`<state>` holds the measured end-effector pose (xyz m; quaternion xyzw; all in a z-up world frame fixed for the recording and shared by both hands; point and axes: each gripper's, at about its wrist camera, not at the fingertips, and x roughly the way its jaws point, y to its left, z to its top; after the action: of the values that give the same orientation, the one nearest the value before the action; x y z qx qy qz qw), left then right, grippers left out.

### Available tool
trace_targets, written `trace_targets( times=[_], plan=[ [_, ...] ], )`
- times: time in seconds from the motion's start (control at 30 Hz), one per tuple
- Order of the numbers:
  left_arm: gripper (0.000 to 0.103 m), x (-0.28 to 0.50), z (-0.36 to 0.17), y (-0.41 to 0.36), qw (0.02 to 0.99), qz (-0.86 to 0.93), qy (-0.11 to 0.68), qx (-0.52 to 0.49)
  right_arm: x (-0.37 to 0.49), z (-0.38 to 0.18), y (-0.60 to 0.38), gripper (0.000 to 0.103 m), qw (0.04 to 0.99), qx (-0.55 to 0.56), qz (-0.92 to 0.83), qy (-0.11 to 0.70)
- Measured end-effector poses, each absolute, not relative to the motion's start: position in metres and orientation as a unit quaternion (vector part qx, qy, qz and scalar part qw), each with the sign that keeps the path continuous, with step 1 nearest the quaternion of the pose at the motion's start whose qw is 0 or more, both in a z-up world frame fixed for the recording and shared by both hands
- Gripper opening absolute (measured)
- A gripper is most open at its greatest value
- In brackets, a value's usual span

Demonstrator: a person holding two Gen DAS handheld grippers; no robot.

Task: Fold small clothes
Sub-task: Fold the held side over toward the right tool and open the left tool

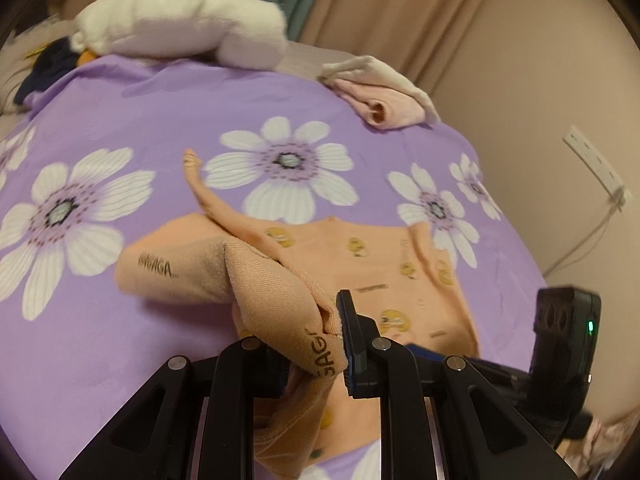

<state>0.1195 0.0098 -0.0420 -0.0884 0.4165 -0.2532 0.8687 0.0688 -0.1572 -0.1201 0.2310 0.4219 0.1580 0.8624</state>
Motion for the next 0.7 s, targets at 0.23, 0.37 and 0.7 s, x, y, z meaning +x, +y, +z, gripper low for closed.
trace_targets(
  times=[0.23, 0.37, 0.7],
  plan=[
    [0.019, 0.113, -0.039, -0.053, 0.856, -0.297, 0.423, -0.028, 0.079, -0.123, -0.206, 0.039, 0.835, 0.352, 0.169, 0.386],
    [0.019, 0.113, -0.055, -0.081, 0.831, -0.319, 0.455, -0.003, 0.078, -0.131, -0.232, 0.053, 0.81, 0.419, 0.175, 0.37],
    [0.065, 0.105, -0.073, -0.094, 0.789, -0.36, 0.497, -0.027, 0.062, -0.139, -0.253, 0.066, 0.775, 0.483, 0.192, 0.361]
  ],
)
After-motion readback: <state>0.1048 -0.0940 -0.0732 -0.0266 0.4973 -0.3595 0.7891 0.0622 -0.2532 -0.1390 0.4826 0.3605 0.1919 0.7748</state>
